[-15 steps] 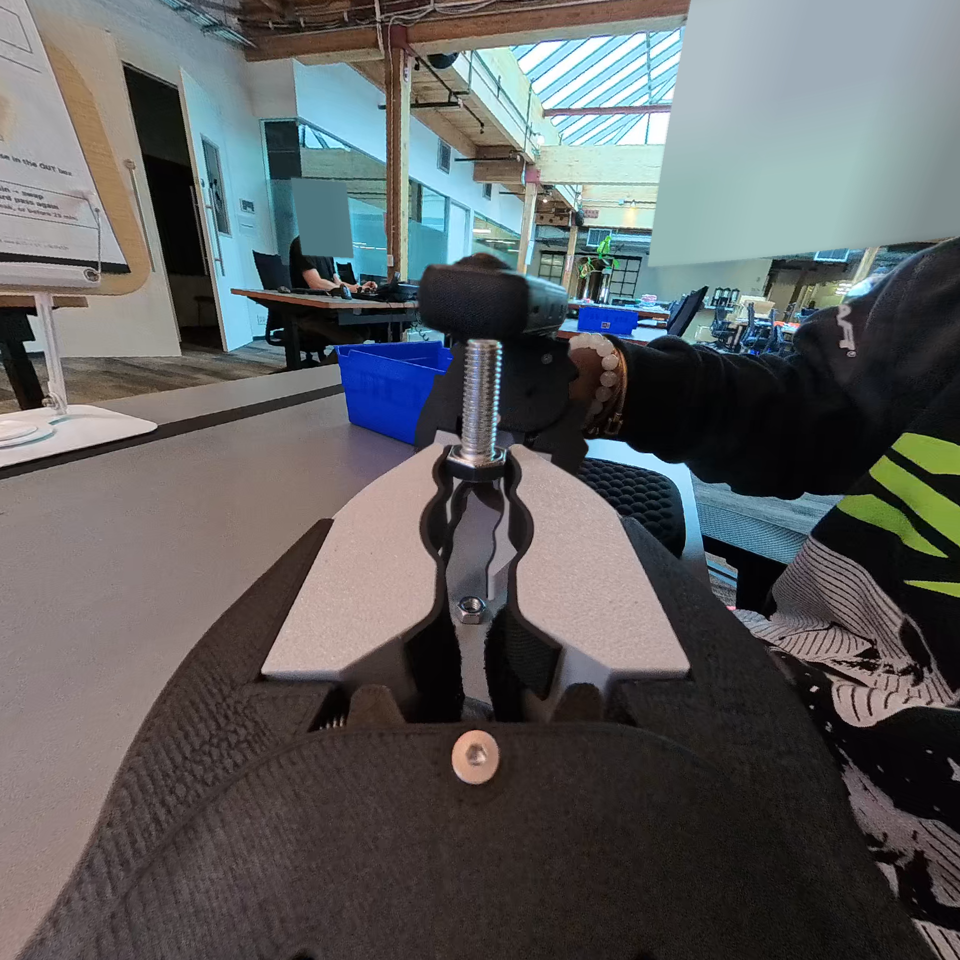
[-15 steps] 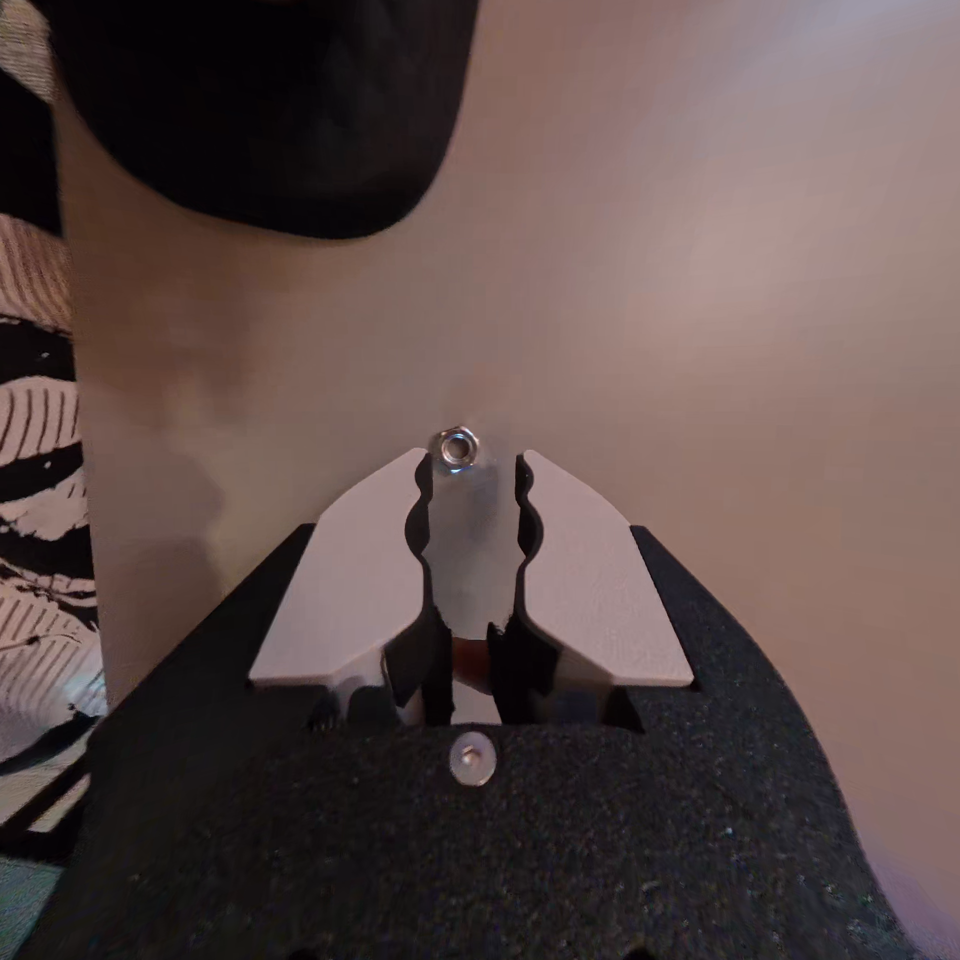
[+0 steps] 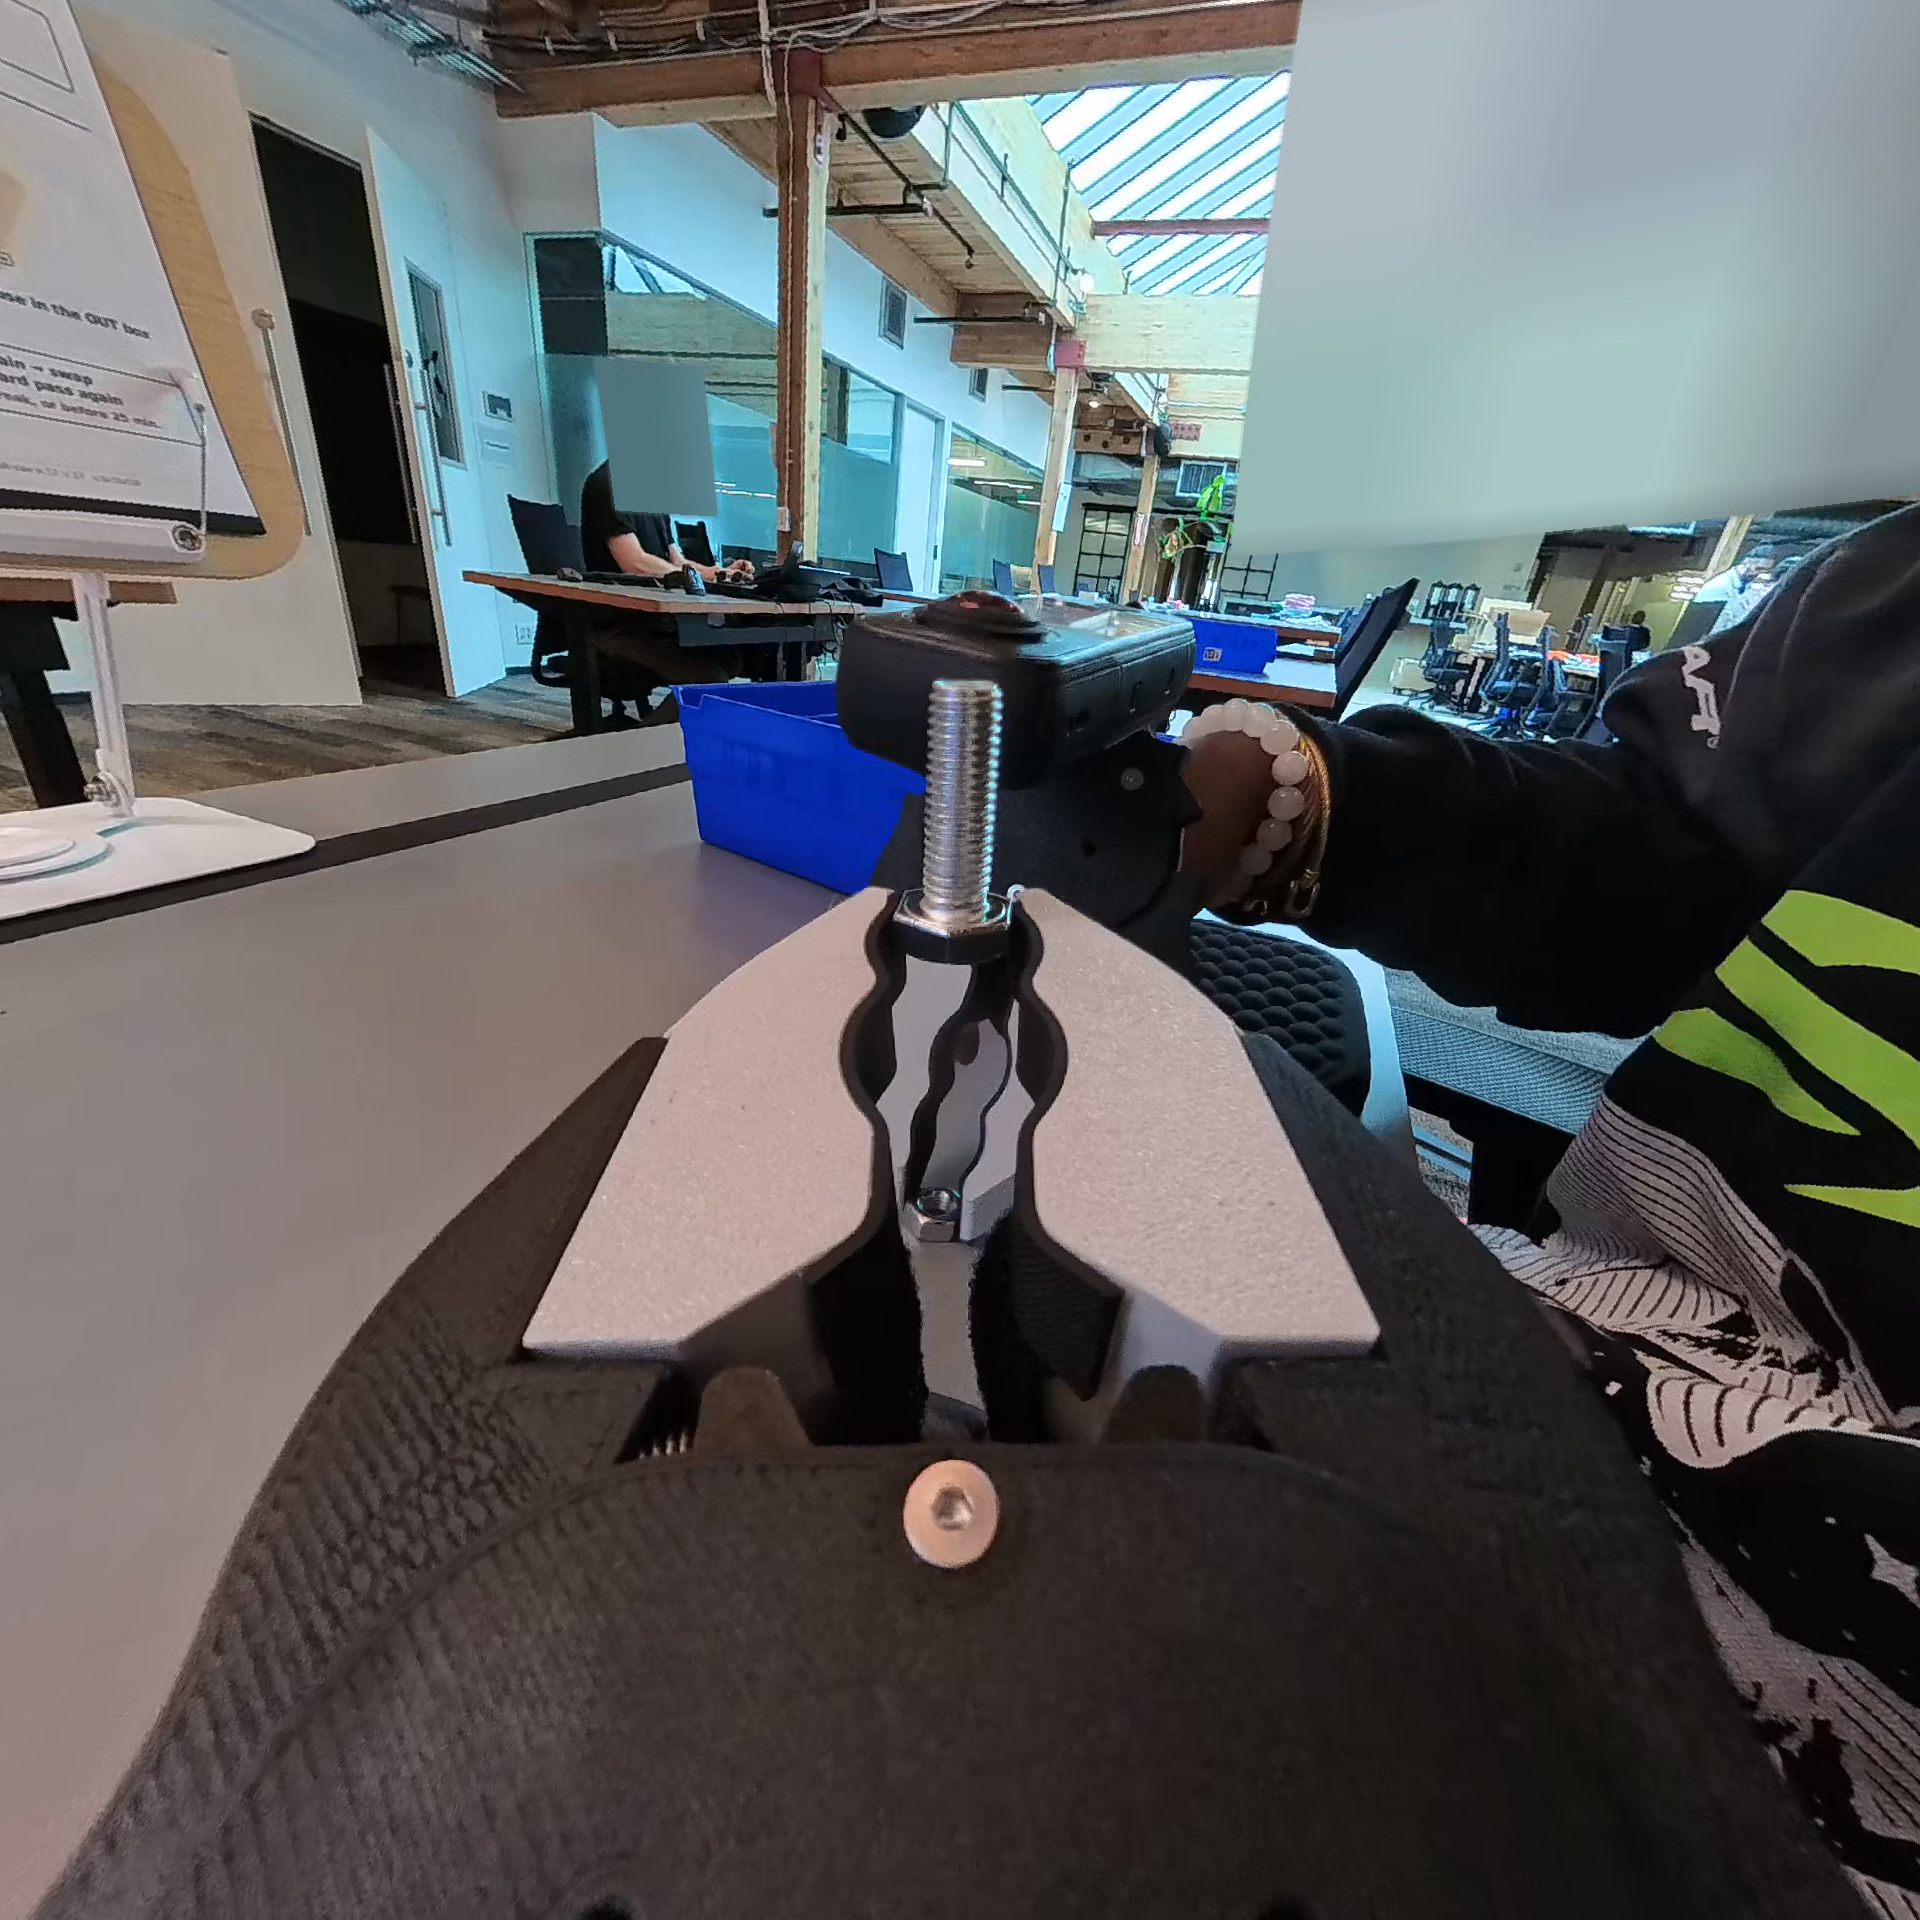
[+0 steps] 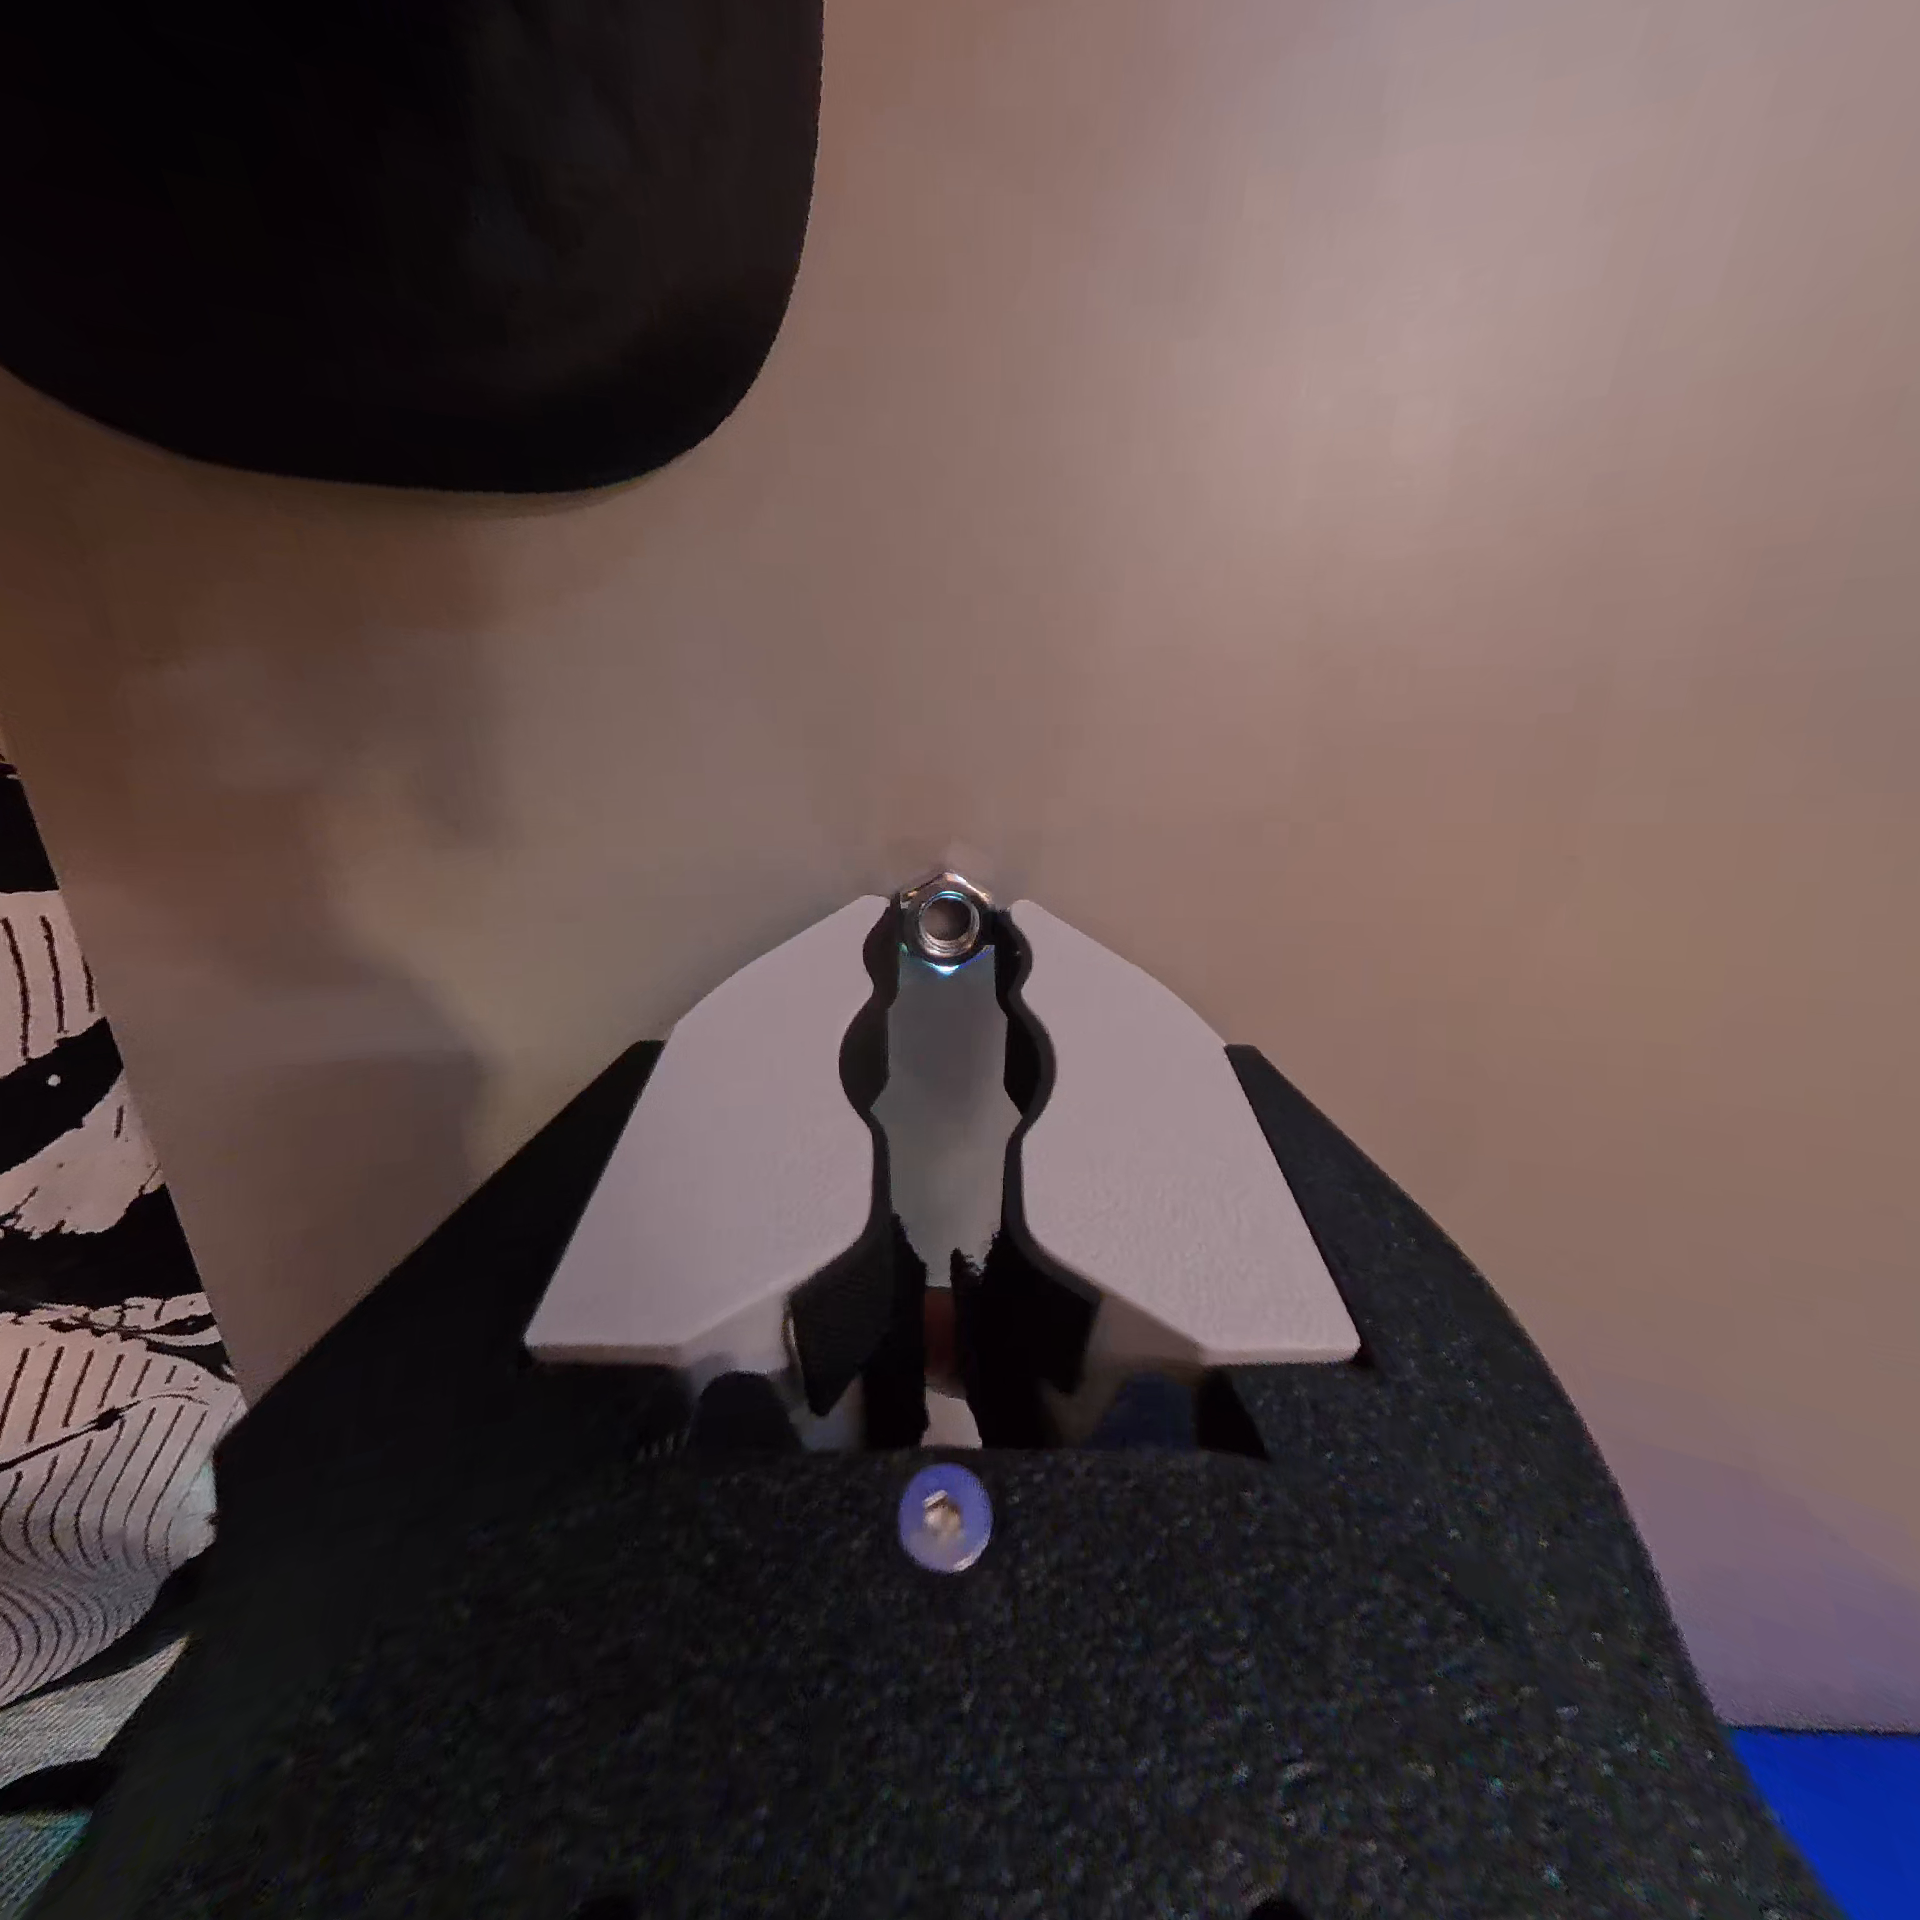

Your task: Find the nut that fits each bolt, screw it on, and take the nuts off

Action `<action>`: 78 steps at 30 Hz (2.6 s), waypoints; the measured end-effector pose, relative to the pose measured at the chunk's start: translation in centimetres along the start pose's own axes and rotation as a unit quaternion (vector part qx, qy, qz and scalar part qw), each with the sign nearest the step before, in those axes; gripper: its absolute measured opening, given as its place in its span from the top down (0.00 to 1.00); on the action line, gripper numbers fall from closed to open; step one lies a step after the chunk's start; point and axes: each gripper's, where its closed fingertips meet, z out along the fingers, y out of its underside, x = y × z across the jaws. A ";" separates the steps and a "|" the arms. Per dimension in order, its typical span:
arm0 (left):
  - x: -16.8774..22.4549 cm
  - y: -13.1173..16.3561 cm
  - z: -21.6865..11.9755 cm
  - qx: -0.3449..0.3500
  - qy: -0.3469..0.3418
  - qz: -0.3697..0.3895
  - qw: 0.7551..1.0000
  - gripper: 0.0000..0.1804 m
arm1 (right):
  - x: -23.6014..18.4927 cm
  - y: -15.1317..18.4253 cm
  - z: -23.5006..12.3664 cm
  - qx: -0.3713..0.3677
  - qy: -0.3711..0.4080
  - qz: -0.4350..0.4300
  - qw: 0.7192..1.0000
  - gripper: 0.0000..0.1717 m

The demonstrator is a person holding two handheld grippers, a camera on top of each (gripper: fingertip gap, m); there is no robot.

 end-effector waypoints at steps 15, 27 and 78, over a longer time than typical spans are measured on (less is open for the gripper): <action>6.1 1.8 2.1 -0.070 0.176 -0.003 0.982 0.90 | -5.3 -5.3 -17.0 0.210 -0.091 -0.272 0.935 0.90; 10.3 4.0 0.9 -0.153 0.352 -0.035 0.923 0.90 | -8.8 -5.9 -14.6 0.080 -0.155 -0.468 0.866 0.90; 1.9 3.6 3.7 -0.136 -0.139 0.065 0.979 0.90 | -2.4 -6.8 -13.0 -0.005 -0.008 -0.111 0.994 0.88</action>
